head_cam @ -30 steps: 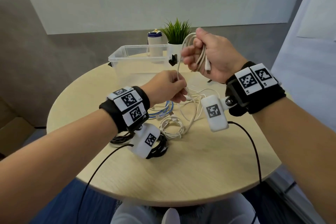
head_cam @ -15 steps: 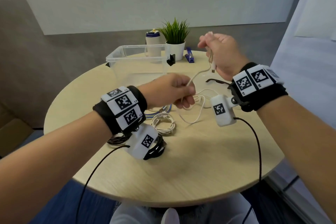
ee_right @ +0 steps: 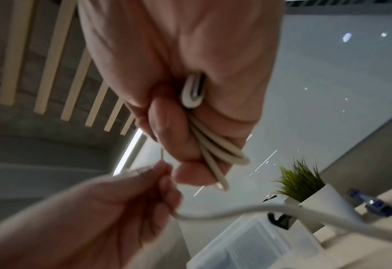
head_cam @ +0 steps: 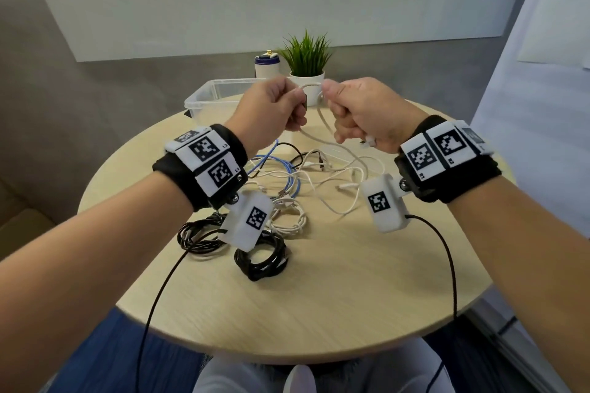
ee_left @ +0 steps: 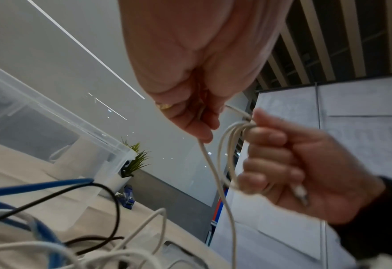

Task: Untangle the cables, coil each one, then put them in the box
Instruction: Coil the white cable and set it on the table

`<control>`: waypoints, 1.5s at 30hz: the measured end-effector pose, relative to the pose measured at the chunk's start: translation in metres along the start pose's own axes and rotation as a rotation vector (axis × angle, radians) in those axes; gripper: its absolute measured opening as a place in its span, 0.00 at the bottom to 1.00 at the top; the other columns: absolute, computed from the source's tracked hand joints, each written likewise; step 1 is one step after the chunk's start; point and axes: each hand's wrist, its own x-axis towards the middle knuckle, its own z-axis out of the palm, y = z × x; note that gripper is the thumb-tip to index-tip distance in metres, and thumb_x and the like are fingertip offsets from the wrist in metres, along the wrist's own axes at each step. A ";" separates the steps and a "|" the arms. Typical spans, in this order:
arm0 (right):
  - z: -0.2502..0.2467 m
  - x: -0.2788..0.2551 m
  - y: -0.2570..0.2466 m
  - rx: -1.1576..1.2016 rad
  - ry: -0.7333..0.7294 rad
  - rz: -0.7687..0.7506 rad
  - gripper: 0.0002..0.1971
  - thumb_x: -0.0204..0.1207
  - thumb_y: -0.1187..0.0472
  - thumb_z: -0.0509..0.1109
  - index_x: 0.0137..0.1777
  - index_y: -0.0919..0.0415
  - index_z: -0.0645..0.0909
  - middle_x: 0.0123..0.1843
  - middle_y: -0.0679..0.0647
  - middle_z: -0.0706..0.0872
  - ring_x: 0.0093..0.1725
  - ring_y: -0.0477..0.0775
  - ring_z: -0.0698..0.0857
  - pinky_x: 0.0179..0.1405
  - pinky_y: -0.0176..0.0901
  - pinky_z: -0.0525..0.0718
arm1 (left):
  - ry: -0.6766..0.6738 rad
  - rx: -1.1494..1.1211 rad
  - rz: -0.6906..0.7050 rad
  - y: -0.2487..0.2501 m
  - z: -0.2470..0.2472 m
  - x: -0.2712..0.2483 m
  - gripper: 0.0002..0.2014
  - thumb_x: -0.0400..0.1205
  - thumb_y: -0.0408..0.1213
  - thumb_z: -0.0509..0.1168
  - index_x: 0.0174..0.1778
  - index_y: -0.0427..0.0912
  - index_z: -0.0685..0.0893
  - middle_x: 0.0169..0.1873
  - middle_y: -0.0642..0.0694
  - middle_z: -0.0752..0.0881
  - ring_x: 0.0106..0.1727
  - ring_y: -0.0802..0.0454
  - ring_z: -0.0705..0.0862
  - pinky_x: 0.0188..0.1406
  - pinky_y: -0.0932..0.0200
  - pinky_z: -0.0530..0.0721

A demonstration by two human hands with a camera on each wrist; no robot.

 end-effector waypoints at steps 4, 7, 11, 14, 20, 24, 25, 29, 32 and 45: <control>-0.003 0.001 -0.012 0.299 0.006 -0.054 0.23 0.88 0.52 0.52 0.29 0.56 0.64 0.16 0.47 0.61 0.16 0.49 0.61 0.27 0.43 0.76 | -0.049 0.061 -0.097 -0.018 0.008 -0.005 0.12 0.86 0.30 0.56 0.37 0.40 0.76 0.34 0.41 0.85 0.30 0.53 0.83 0.33 0.63 0.85; -0.008 0.004 -0.020 0.545 0.052 -0.062 0.23 0.88 0.51 0.50 0.30 0.57 0.66 0.17 0.49 0.70 0.17 0.49 0.70 0.29 0.42 0.75 | -0.081 0.033 -0.191 -0.028 0.010 -0.008 0.12 0.86 0.30 0.57 0.37 0.39 0.77 0.35 0.40 0.86 0.34 0.50 0.85 0.36 0.60 0.89; -0.012 0.007 -0.026 0.821 0.085 -0.125 0.22 0.88 0.52 0.49 0.32 0.59 0.69 0.42 0.62 0.90 0.41 0.58 0.90 0.40 0.46 0.85 | -0.213 0.177 -0.212 -0.032 0.017 -0.014 0.12 0.86 0.31 0.57 0.36 0.39 0.80 0.38 0.41 0.87 0.37 0.48 0.84 0.50 0.50 0.88; -0.013 0.013 -0.027 0.839 0.200 -0.154 0.20 0.88 0.54 0.51 0.37 0.62 0.73 0.59 0.66 0.85 0.60 0.60 0.86 0.58 0.54 0.84 | -0.382 0.350 -0.183 -0.028 0.024 -0.023 0.11 0.85 0.34 0.60 0.37 0.41 0.83 0.40 0.42 0.88 0.34 0.56 0.82 0.41 0.63 0.85; -0.015 0.021 -0.004 0.342 0.431 -0.165 0.15 0.86 0.57 0.57 0.40 0.57 0.78 0.41 0.46 0.83 0.46 0.43 0.81 0.48 0.38 0.78 | -0.514 0.497 -0.120 -0.013 0.023 -0.029 0.07 0.83 0.38 0.63 0.44 0.40 0.82 0.31 0.49 0.87 0.24 0.57 0.78 0.25 0.63 0.76; -0.020 0.018 0.011 -0.278 0.457 -0.159 0.15 0.85 0.54 0.58 0.38 0.51 0.80 0.33 0.49 0.84 0.34 0.45 0.81 0.38 0.41 0.79 | -0.496 0.229 -0.128 -0.003 0.019 -0.032 0.05 0.85 0.29 0.58 0.44 0.40 0.75 0.39 0.41 0.89 0.25 0.53 0.81 0.20 0.62 0.77; -0.022 0.017 0.013 -0.368 0.422 -0.149 0.15 0.85 0.53 0.58 0.38 0.50 0.80 0.38 0.55 0.85 0.38 0.51 0.82 0.44 0.47 0.80 | -0.457 0.170 -0.104 0.000 0.017 -0.031 0.06 0.86 0.29 0.57 0.44 0.40 0.74 0.37 0.41 0.88 0.24 0.54 0.81 0.20 0.63 0.77; -0.023 0.014 0.018 -0.456 0.252 -0.062 0.14 0.85 0.54 0.58 0.42 0.55 0.81 0.36 0.50 0.88 0.42 0.57 0.83 0.53 0.52 0.80 | -0.257 0.048 0.023 0.008 0.011 -0.021 0.08 0.86 0.32 0.58 0.41 0.42 0.74 0.31 0.46 0.83 0.23 0.57 0.78 0.20 0.66 0.77; -0.019 0.011 0.016 -0.242 0.165 -0.005 0.18 0.86 0.52 0.56 0.39 0.58 0.78 0.20 0.48 0.79 0.28 0.56 0.78 0.51 0.61 0.83 | -0.133 0.052 0.071 0.008 0.004 -0.013 0.10 0.86 0.33 0.58 0.39 0.44 0.75 0.30 0.48 0.80 0.24 0.58 0.77 0.22 0.65 0.76; -0.003 0.005 -0.005 0.439 -0.044 0.156 0.22 0.84 0.54 0.52 0.28 0.63 0.69 0.15 0.49 0.59 0.14 0.47 0.59 0.24 0.40 0.75 | -0.251 0.068 0.049 0.010 -0.005 -0.015 0.20 0.89 0.45 0.50 0.36 0.54 0.84 0.29 0.48 0.68 0.29 0.54 0.64 0.28 0.59 0.64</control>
